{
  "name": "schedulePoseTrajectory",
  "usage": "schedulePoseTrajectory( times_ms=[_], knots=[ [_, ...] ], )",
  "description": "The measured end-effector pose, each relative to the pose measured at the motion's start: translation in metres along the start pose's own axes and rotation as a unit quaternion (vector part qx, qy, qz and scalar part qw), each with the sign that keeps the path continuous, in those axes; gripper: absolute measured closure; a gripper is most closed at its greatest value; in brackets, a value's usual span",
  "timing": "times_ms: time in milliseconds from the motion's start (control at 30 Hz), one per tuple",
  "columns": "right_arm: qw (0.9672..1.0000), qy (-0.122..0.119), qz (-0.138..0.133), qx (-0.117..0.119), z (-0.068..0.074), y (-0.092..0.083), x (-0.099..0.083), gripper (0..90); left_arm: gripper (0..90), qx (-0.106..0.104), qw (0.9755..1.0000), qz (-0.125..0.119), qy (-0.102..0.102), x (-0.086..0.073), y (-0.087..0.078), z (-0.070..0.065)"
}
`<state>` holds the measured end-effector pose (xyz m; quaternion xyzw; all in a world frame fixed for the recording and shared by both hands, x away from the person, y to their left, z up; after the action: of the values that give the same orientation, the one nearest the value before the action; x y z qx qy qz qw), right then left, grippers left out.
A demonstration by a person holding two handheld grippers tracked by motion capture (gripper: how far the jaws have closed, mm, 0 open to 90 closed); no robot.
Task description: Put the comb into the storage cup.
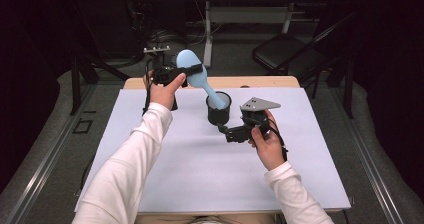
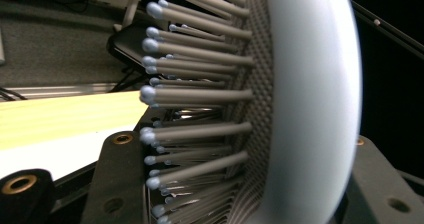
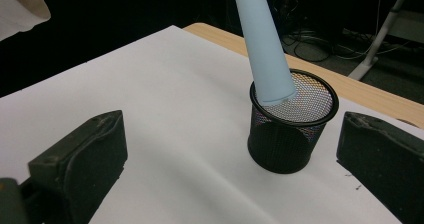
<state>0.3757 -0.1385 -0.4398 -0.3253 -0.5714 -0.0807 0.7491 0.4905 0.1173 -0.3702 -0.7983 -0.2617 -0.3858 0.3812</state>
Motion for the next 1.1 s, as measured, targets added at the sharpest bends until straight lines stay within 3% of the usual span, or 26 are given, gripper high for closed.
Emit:
schedulePoseTrajectory(
  times_ms=[333, 533, 733, 1100],
  knots=[
    [1.0000, 0.001, -0.001, 0.000, 0.000, 0.000, 0.000, 0.0, 48.7, 0.018, 0.9997, -0.011, 0.008, 0.003, 0.002, 0.001],
    [1.0000, 0.000, 0.000, -0.001, 0.000, 0.000, 0.000, 0.0, 48.6, 0.022, 0.9996, -0.016, 0.001, 0.004, 0.004, 0.002],
    [1.0000, 0.001, -0.001, -0.003, -0.001, -0.001, 0.000, 0.0, 48.5, 0.020, 0.9997, -0.013, -0.005, 0.005, 0.008, 0.006],
    [1.0000, 0.001, -0.002, -0.004, 0.000, -0.002, 0.000, 0.0, 48.5, 0.033, 0.9994, -0.009, 0.001, 0.004, 0.015, 0.007]
  ],
)
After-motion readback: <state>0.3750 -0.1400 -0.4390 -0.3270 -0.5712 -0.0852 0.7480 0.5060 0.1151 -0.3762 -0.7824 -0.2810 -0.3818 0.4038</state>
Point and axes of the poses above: each handheld gripper's, and its own axes: y roughly forward along the jaws, x roughly out of its top, z roughly to its left, the point moved 1 cm from there along y, roughly forward along the jaws, and after that the axes turned 13 degrees about x, right-handed, at the moved point
